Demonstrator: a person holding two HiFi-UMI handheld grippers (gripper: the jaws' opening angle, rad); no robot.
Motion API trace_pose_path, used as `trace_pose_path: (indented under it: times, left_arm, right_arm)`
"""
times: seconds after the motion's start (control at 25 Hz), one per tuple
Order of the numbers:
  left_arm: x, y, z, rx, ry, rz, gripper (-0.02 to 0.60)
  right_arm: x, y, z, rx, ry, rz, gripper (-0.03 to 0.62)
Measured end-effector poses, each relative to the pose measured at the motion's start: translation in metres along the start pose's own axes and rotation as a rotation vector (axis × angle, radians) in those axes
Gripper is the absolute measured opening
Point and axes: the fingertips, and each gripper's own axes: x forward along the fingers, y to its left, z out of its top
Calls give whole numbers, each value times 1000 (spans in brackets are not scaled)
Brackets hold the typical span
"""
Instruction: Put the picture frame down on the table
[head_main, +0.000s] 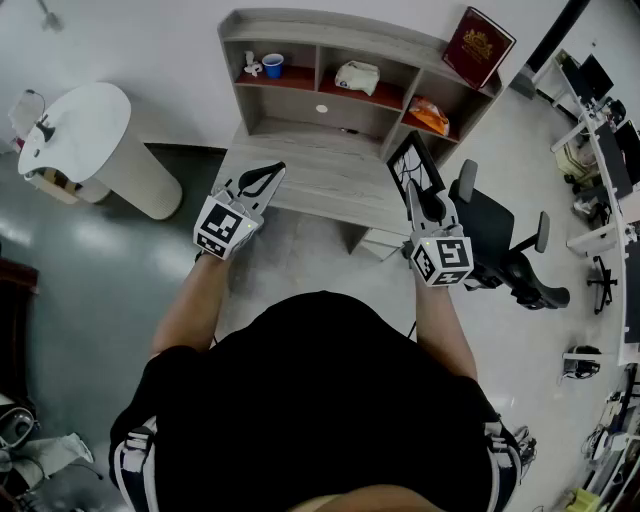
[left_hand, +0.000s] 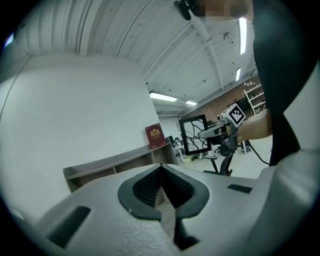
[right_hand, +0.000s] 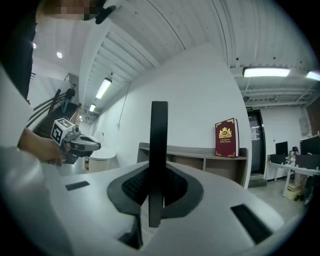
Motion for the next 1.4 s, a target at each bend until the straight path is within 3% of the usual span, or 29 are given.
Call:
trace_pose_path:
  times: [0.92, 1.4]
  left_arm:
    - [64, -43, -2, -15, 91, 58, 17]
    - [78, -41, -15, -43, 110, 64, 17]
  right_arm:
    - [6, -70, -16, 50, -40, 145, 31]
    - [9, -84, -28, 52, -22, 149, 31]
